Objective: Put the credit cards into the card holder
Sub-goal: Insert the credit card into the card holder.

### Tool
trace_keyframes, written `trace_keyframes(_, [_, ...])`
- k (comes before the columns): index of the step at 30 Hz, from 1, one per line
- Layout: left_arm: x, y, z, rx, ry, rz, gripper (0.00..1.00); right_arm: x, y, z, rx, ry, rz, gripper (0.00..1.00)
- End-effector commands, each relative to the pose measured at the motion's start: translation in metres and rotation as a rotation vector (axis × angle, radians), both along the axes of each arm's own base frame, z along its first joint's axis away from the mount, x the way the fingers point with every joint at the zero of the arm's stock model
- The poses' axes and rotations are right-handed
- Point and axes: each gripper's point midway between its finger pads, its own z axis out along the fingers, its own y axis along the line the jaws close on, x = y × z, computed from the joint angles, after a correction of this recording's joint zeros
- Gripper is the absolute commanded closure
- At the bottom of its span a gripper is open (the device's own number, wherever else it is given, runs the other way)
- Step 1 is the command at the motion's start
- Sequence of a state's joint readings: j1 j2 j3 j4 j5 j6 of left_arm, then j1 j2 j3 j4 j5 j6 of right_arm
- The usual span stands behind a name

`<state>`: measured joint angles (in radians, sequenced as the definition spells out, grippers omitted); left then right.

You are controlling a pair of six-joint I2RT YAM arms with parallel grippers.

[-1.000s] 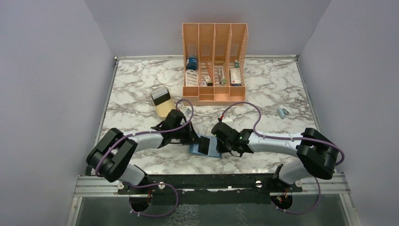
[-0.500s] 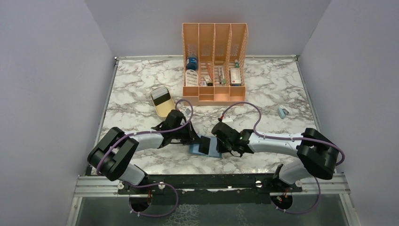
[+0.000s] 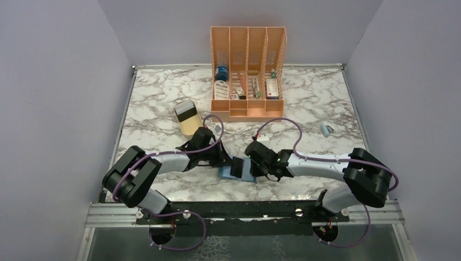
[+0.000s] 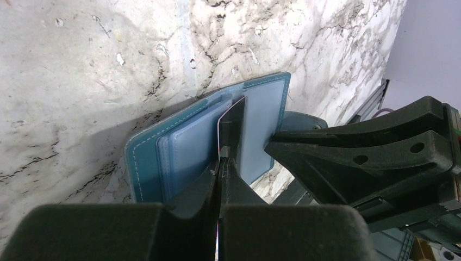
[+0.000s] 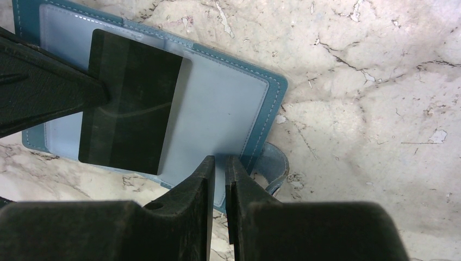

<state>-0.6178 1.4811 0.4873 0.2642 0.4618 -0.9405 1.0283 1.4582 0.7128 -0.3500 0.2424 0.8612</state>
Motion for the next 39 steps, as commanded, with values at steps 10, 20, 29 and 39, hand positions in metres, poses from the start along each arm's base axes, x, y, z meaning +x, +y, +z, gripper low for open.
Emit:
trace_keyframes(10, [-0.007,0.002,-0.014,0.042,0.009,0.021,1.00,-0.008,-0.002,-0.005,0.027,0.026,-0.021,0.87])
trace_keyframes(20, [-0.003,-0.003,0.005,0.001,-0.033,0.046,0.87,-0.004,0.005,0.017,0.055,0.008,-0.004,0.80])
trace_keyframes(29, [-0.002,0.004,0.011,0.037,-0.054,0.057,0.64,-0.004,-0.005,0.025,0.062,-0.021,-0.024,0.77])
trace_keyframes(39, [-0.007,0.005,0.006,0.042,-0.032,0.041,0.60,-0.006,-0.012,0.014,0.034,-0.007,-0.044,0.76])
